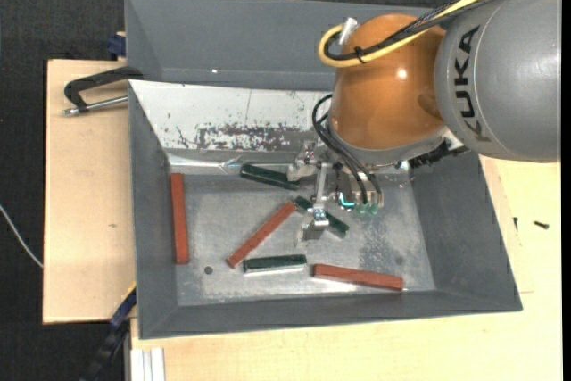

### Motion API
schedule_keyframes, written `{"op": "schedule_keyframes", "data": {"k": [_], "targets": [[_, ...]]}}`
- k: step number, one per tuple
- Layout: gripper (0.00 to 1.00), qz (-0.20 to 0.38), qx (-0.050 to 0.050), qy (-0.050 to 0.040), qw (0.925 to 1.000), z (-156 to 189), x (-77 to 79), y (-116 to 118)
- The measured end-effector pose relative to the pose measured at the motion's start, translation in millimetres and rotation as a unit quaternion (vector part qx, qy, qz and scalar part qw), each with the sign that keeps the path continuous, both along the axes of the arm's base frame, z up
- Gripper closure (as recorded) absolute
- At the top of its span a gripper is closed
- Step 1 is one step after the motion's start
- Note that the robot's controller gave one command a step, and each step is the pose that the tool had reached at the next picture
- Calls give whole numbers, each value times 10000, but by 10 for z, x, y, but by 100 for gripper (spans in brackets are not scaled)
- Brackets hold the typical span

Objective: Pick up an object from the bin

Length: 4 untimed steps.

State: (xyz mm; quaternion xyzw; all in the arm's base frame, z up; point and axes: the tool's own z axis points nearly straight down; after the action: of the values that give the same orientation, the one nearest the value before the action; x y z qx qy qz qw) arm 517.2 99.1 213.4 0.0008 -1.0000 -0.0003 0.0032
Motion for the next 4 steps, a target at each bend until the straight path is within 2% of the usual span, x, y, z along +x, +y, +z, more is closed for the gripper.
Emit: {"op": "schedule_keyframes", "data": {"k": [1,2,3,4], "targets": [[0,-5,3,-38,10000,35,17,-5],[0,296,6,-70,9995,-457,205,25],[100,161,41,-119,9998,-1267,-1,-214],[100,161,41,-119,9998,-1267,-1,-215]]}}
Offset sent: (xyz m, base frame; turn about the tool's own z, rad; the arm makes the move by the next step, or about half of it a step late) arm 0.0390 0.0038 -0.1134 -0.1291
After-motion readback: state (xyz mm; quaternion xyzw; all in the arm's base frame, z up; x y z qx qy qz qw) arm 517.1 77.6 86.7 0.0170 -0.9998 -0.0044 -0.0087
